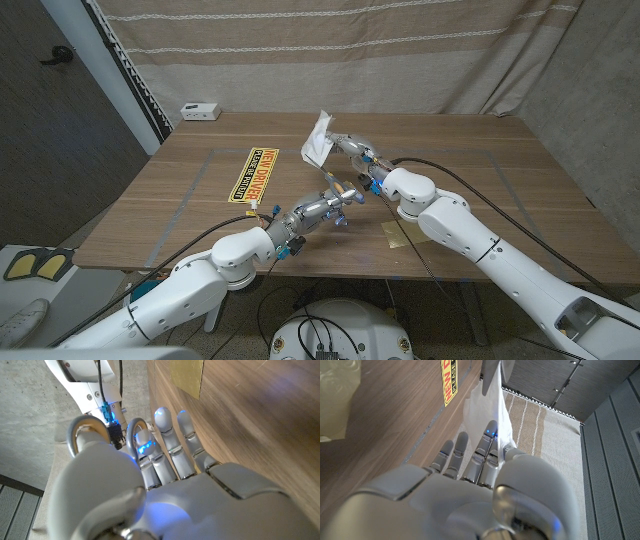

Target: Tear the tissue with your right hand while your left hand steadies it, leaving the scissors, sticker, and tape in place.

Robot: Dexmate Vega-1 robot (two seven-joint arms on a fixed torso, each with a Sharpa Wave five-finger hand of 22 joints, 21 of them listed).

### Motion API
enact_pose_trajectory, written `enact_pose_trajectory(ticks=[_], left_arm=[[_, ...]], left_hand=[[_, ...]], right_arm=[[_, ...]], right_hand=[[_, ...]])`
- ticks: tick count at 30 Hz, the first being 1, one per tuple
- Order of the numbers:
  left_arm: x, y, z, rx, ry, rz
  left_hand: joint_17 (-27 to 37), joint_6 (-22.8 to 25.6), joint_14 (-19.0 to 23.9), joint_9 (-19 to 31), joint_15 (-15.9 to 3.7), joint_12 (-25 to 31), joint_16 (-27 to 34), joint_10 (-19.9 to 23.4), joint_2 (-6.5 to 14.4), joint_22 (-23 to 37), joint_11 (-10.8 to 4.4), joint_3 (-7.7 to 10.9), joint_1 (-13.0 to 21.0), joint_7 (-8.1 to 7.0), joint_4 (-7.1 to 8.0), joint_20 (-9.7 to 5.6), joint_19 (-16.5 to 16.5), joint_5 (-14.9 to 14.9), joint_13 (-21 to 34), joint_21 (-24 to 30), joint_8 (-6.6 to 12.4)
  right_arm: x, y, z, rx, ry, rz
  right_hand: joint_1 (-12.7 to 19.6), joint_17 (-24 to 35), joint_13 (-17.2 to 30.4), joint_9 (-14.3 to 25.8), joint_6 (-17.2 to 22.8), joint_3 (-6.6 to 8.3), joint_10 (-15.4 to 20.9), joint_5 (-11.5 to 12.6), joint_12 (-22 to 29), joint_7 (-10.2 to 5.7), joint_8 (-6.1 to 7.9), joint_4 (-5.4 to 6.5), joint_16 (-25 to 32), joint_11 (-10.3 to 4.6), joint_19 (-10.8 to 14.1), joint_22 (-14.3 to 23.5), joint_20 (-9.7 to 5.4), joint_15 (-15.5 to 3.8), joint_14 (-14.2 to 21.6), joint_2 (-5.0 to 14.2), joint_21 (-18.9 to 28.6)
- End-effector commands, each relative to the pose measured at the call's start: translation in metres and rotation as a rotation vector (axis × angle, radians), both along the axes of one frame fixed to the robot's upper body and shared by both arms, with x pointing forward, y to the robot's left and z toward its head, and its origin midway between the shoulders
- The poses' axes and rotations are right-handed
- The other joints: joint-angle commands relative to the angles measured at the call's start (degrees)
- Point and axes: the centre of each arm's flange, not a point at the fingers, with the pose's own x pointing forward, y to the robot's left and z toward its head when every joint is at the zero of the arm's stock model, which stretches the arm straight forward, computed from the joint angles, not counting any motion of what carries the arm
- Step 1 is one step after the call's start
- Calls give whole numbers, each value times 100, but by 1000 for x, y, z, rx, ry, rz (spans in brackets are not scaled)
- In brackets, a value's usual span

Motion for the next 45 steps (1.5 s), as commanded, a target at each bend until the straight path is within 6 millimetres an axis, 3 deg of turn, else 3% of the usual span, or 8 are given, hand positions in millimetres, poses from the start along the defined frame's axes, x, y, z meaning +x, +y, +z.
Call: enact_pose_trajectory(ticks=[1,10,15,19,25,26,37,45], left_arm=[[4,5,2,-13,-6,15],[5,2,2,-23,-8,6],[5,1,0,-39,1,9],[6,0,0,-55,3,0],[5,-1,-1,-72,4,10],[4,-1,-1,-70,-1,15],[1,-2,0,-50,-13,-5],[1,-1,-1,-113,-39,-48]], left_hand=[[15,114,-5,21,-316,5,37,-6,-1,-1,-28,-34,-23,55,11,-540,-30,13,-24,50,25],[9,229,32,23,-327,20,76,66,90,-67,-31,56,183,31,-68,-566,-30,23,-48,102,54],[65,393,88,24,-332,65,134,162,387,-88,-45,238,425,-25,-122,-619,-47,3,-30,192,86],[237,575,43,86,-332,181,183,89,1033,-61,-35,512,600,-17,-63,-573,-138,-65,160,237,136],[755,697,-257,281,-324,401,260,-180,1621,-43,21,937,1016,-12,-36,-447,-143,-160,340,-162,209],[899,658,-341,365,-324,497,263,-296,1653,-37,-1,1126,1071,44,53,-413,-125,-171,363,-293,214],[1198,541,-566,1332,-324,581,-5,-714,1577,149,31,1832,1033,-1,703,-483,-42,27,50,-801,630],[1167,503,-556,1738,-331,561,-139,-616,1475,305,34,2007,1062,33,811,-492,-35,89,40,-859,837]], right_arm=[[2,-2,-2,-7,-2,-1],[3,-3,-4,0,9,-4],[3,-4,-3,5,9,-2],[3,-5,-3,10,8,-5],[2,-6,-3,10,6,-9],[1,-6,-3,10,4,-11],[3,-10,-1,6,3,-31],[9,-14,0,0,4,-66]], right_hand=[[40,-14,-4,14,77,53,36,31,24,-66,6,-7,-30,-13,-436,-18,46,-1034,-37,-13,1],[44,-47,-20,14,82,50,32,25,12,-70,1,-27,-23,-24,-435,-59,42,-1036,3,-11,1],[50,-57,-23,14,91,46,44,21,15,-64,0,-44,-1,-6,-426,-84,34,-1037,31,-9,5],[50,-71,-32,14,95,41,30,17,4,-61,-2,-51,2,-9,-422,-103,32,-1033,40,-13,7],[51,-86,-41,14,90,35,17,12,-8,-62,-9,-60,15,-19,-420,-130,29,-1032,56,-12,9],[51,-91,-41,14,89,36,10,12,-12,-62,-10,-61,13,-7,-411,-134,24,-1032,55,-11,12],[50,-119,-25,15,82,29,-20,3,-15,-60,-17,-68,27,9,-412,-178,17,-1029,65,-7,16],[41,-143,-3,16,69,22,-68,-5,-23,-53,-24,-64,35,0,-416,-213,13,-1027,65,-4,19]])
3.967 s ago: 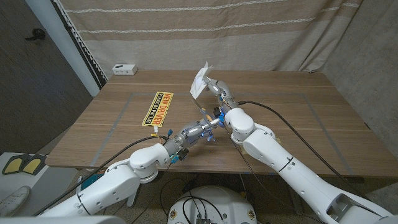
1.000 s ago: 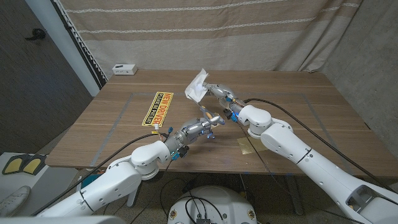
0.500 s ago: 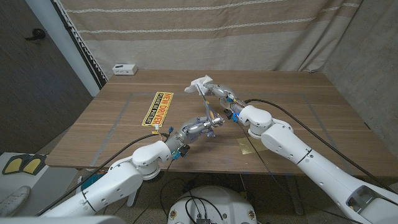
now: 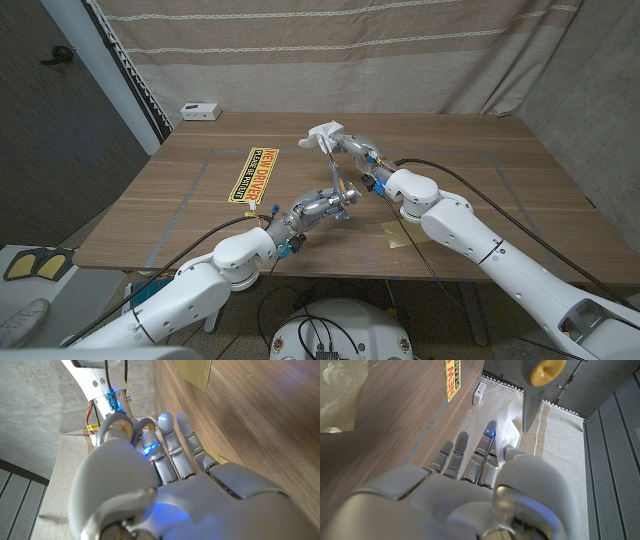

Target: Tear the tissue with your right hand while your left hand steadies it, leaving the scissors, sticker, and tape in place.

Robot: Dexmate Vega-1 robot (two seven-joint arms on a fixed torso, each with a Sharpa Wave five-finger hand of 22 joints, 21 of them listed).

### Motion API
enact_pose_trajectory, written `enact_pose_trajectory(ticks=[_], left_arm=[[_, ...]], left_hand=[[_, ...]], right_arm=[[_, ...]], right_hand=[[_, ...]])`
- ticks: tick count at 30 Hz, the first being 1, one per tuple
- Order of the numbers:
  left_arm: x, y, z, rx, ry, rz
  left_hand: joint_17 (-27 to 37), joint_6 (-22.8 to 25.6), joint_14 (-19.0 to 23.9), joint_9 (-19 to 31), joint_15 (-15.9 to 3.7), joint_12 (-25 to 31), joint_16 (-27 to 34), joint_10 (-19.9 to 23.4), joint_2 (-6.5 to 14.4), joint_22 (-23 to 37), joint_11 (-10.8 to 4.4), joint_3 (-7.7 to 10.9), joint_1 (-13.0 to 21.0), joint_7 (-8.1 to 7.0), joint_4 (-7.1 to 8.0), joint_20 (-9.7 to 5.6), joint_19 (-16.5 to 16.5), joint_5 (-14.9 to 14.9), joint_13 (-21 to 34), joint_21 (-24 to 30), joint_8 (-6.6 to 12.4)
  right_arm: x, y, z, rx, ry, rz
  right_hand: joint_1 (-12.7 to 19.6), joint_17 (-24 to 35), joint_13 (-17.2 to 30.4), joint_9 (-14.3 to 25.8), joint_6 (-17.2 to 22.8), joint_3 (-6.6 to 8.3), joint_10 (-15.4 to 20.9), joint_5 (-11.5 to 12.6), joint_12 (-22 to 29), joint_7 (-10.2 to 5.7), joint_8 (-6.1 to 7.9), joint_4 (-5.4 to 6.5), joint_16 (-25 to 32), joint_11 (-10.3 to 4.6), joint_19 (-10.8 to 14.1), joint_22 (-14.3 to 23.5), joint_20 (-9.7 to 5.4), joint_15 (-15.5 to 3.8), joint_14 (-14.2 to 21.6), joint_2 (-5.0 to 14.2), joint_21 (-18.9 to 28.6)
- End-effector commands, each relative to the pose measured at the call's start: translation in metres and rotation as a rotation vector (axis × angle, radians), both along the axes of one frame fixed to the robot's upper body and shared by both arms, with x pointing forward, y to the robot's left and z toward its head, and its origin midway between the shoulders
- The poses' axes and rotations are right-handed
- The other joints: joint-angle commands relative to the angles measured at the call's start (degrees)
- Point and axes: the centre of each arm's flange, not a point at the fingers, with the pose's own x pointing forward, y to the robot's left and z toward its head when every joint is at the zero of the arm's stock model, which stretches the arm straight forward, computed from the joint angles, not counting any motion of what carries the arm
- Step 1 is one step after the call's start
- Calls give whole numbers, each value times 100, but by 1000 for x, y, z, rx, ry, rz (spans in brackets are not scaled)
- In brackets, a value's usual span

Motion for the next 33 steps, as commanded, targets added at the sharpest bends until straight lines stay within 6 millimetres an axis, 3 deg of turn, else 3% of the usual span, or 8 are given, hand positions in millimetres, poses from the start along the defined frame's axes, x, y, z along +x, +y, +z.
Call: enact_pose_trajectory(ticks=[1,33], left_arm=[[-1,1,-1,-48,-29,-45],[-10,13,-5,-91,-59,-22]], left_hand=[[28,-10,39,161,-536,23,-32,58,-36,72,-45,696,70,29,645,-519,45,34,65,-14,97],[127,-118,140,811,-544,-10,-143,111,-229,428,-109,905,62,-69,747,-543,112,37,83,-182,299]], right_arm=[[7,-7,2,-7,2,-47],[5,-13,6,15,-9,-78]], right_hand=[[52,-5,36,16,40,0,-23,4,-10,-22,-19,-40,38,8,-395,-7,-5,-1006,45,11,19],[69,-77,117,21,34,14,-30,-11,27,-14,-18,-45,118,27,-388,-146,-12,-1008,65,18,49]])
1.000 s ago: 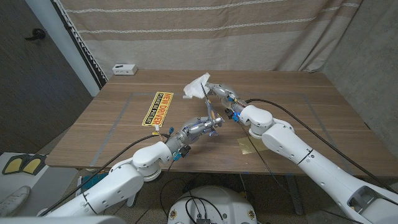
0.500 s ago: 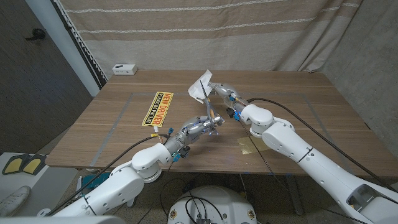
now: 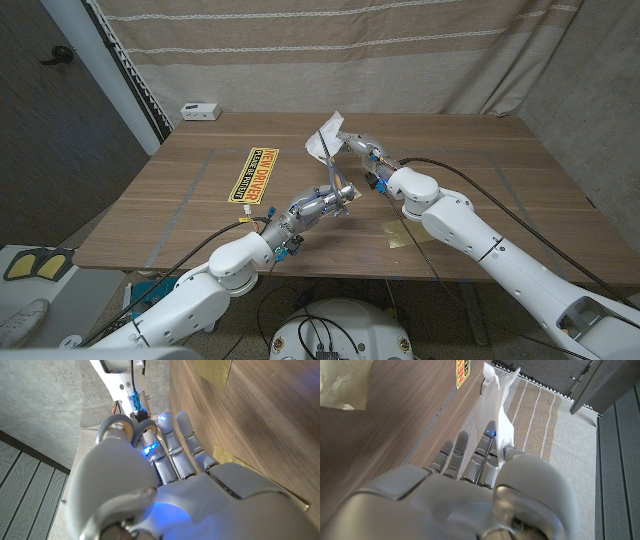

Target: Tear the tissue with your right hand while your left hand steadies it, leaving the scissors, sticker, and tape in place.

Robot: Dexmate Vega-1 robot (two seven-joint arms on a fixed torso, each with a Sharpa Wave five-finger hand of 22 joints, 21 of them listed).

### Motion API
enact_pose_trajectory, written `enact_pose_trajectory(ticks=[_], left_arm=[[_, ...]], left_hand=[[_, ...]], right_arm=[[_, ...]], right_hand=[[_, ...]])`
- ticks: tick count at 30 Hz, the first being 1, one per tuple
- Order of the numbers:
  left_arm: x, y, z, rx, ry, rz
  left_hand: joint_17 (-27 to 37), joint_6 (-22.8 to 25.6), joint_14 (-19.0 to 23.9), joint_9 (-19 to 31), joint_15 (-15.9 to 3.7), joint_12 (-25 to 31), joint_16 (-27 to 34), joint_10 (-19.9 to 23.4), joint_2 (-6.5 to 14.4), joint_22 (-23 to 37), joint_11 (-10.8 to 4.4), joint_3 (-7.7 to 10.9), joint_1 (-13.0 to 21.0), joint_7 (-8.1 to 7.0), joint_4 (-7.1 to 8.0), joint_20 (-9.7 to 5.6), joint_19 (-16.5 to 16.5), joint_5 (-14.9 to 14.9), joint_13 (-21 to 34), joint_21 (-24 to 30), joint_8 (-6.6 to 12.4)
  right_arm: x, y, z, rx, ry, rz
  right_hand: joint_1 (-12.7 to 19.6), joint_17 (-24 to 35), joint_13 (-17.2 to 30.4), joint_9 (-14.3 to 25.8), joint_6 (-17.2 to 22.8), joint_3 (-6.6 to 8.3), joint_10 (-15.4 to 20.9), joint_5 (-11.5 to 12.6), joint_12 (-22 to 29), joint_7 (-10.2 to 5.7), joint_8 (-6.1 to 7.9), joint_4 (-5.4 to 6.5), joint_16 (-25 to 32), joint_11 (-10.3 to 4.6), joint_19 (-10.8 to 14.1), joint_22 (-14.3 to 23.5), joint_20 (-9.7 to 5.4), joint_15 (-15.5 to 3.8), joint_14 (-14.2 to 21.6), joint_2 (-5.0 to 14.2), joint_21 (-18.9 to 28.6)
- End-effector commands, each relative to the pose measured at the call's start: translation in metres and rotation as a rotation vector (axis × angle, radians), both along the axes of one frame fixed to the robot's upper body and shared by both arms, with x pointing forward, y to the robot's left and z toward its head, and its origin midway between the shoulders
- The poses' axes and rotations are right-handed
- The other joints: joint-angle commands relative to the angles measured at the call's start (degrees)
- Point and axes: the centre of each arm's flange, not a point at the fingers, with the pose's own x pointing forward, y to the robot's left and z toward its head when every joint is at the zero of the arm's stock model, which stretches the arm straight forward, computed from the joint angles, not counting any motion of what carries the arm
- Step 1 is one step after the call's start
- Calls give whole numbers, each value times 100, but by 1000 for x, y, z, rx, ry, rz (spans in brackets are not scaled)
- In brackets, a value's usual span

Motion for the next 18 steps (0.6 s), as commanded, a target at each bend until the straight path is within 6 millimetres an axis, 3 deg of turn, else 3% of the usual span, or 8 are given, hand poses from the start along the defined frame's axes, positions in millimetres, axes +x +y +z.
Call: enact_pose_trajectory(ticks=[1,18], left_arm=[[-5,6,-1,-16,-8,28],[-10,27,-2,-30,-19,130]], left_hand=[[30,32,95,91,-543,-4,-7,105,-35,76,-98,491,-21,-25,470,-543,51,11,1,-35,48],[66,69,208,308,-545,50,-15,187,-93,323,-88,605,-7,7,453,-540,121,-28,68,-57,66]], right_arm=[[-4,-2,3,5,-10,-1],[-7,4,2,11,-21,48]], right_hand=[[50,-2,42,9,32,36,-28,10,41,-14,-18,-17,27,13,-386,-16,-16,-1037,31,2,28],[49,-63,93,11,40,41,-50,12,58,-19,-15,-15,14,-15,-398,-86,-3,-1042,-3,-2,42]])
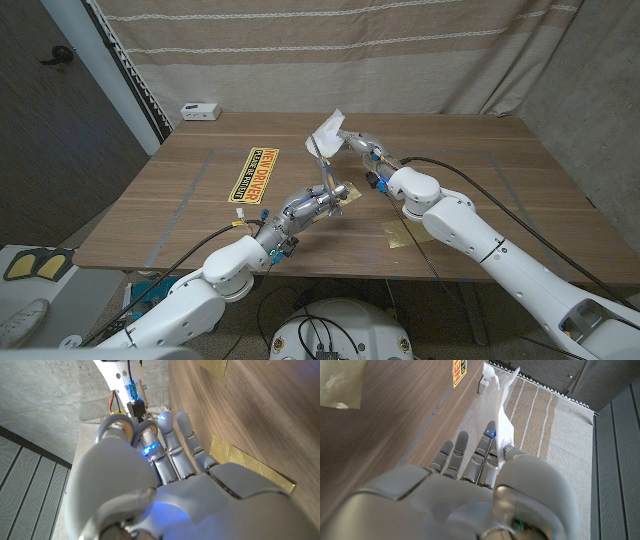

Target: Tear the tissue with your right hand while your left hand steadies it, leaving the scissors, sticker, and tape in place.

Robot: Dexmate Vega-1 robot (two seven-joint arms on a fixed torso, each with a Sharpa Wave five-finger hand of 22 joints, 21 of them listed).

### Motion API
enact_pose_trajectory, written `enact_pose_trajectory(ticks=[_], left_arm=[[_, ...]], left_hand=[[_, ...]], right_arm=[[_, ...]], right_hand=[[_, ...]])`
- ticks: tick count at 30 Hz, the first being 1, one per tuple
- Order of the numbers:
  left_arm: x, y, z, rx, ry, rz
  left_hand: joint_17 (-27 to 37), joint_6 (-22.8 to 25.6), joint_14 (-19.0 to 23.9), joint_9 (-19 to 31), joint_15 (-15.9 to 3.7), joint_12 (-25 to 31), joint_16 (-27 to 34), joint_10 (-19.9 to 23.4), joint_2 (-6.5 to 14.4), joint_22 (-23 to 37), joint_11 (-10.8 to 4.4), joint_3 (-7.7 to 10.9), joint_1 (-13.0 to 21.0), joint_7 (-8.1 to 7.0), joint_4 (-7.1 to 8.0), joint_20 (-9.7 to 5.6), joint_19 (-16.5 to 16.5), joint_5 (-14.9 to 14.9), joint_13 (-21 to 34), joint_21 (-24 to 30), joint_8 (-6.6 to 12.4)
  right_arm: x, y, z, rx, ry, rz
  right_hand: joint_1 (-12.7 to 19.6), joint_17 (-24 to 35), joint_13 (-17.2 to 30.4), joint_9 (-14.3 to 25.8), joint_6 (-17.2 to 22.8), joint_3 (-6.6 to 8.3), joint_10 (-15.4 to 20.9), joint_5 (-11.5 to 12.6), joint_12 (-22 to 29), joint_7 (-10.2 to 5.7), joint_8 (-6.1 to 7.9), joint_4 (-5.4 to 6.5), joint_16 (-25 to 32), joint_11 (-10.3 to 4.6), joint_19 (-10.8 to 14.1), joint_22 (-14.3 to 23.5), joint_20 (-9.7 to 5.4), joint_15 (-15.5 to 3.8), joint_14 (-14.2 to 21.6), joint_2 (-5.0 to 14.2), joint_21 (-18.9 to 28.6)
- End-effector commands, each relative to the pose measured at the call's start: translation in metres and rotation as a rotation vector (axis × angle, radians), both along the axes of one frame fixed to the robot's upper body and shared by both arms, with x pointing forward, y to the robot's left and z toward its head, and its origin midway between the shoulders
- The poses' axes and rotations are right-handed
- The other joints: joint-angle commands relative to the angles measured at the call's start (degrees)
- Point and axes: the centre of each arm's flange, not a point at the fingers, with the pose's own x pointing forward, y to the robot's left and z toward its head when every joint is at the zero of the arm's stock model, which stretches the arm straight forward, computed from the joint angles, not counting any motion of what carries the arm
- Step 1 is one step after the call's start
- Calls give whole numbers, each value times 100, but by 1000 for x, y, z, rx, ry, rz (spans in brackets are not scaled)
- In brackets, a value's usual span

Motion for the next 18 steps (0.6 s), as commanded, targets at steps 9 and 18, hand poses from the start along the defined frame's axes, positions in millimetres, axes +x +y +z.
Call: enact_pose_trajectory(ticks=[9,18], left_arm=[[-6,21,-2,3,-12,128],[-8,28,-1,33,-27,132]], left_hand=[[56,91,136,151,-494,71,43,205,-21,169,-103,479,14,69,388,-532,76,-48,86,-8,33],[90,102,144,284,-493,79,42,224,-30,192,-108,515,-16,57,383,-533,78,-72,79,-26,52]], right_arm=[[-1,0,2,-2,-11,50],[-3,-8,4,-6,-30,21]], right_hand=[[49,-35,23,11,22,49,-25,22,29,-23,-1,-10,12,3,-376,-41,-22,-1043,-9,-4,35],[43,-58,39,12,43,44,-4,24,44,-23,8,-7,23,-6,-368,-75,-31,-1043,-2,-2,48]])
